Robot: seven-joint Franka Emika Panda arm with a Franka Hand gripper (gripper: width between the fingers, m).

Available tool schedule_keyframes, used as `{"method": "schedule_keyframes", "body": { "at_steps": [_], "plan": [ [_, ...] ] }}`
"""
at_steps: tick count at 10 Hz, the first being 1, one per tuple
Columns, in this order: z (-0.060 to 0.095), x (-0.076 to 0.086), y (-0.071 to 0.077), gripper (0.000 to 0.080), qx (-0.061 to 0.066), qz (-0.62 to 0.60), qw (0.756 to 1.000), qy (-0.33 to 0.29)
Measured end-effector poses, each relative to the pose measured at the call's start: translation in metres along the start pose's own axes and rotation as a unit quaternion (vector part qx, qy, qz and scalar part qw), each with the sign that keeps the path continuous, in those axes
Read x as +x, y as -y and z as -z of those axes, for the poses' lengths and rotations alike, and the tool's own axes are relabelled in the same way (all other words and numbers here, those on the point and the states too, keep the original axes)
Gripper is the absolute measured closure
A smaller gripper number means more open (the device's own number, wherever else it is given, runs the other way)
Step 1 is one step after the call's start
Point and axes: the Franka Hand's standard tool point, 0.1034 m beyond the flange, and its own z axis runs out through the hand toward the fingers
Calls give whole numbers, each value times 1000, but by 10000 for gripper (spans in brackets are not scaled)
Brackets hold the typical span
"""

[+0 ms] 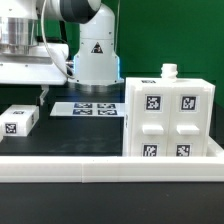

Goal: Assemble cabinet

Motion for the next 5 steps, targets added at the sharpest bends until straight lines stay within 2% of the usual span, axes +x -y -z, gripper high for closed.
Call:
{"method": "schedule_keyframes", "body": {
  "at_steps": [5],
  "plan": [
    [-15,-2,1,2,4,2,1000,10]
  ]
}}
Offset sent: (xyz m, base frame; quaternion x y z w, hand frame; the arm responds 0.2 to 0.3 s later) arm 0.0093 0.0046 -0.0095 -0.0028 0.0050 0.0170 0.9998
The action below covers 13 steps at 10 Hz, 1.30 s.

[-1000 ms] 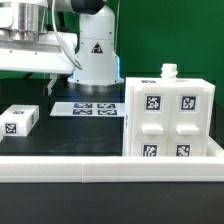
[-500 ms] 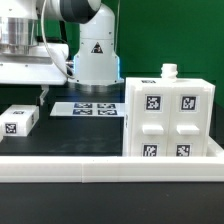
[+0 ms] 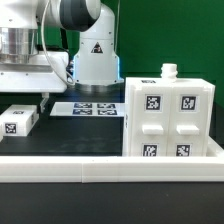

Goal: Assemble cabinet

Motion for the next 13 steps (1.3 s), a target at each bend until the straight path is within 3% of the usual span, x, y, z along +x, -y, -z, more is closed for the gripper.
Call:
{"method": "schedule_keyframes", "body": {
  "at_steps": [3,5,6,7,8,12,13],
  "plan": [
    [-13,-3,-1,2,-9,2,1000,-2],
    [-13,-2,0,31,-9,3,1000,-3],
    [-13,-1,2,165,-9,5,1000,-4],
    [-13,-1,1,165,-10,5,1000,-4],
    [-13,-1,1,242,-10,5,1000,-4],
    [-10,0,2,242,-8,7,1000,-3],
    [3,2,6,241,-5,10,1000,-7]
  ]
}}
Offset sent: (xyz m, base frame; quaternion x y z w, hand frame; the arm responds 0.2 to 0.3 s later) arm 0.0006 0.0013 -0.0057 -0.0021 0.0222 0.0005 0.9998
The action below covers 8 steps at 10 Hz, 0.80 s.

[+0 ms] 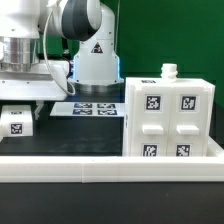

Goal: Assemble cabinet

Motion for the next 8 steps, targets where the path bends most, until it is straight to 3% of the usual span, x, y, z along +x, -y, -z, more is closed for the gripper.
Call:
{"method": "schedule_keyframes", "body": {
  "at_steps": [2,4,6,8],
  "plan": [
    [31,8,11,241,7,6,1000,-10],
    [60,23,23,240,3,3,999,-33],
    [94,52,61,240,14,-33,998,-42],
    [116,86,103,240,14,-66,997,-40]
  ]
}}
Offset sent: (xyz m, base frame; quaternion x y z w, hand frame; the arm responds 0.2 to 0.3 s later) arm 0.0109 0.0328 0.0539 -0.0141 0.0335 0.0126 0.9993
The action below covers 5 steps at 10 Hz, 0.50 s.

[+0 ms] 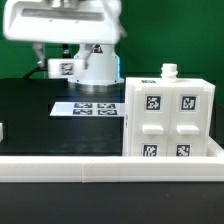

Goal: Assemble cabinet

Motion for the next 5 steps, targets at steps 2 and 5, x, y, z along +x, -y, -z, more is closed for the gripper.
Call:
{"method": "schedule_keyframes", "body": {
  "at_steps": [2,5],
  "plan": [
    [16,40,30,240,4,-35,999,-2],
    [15,46,32,240,4,-29,1000,-4]
  ]
}}
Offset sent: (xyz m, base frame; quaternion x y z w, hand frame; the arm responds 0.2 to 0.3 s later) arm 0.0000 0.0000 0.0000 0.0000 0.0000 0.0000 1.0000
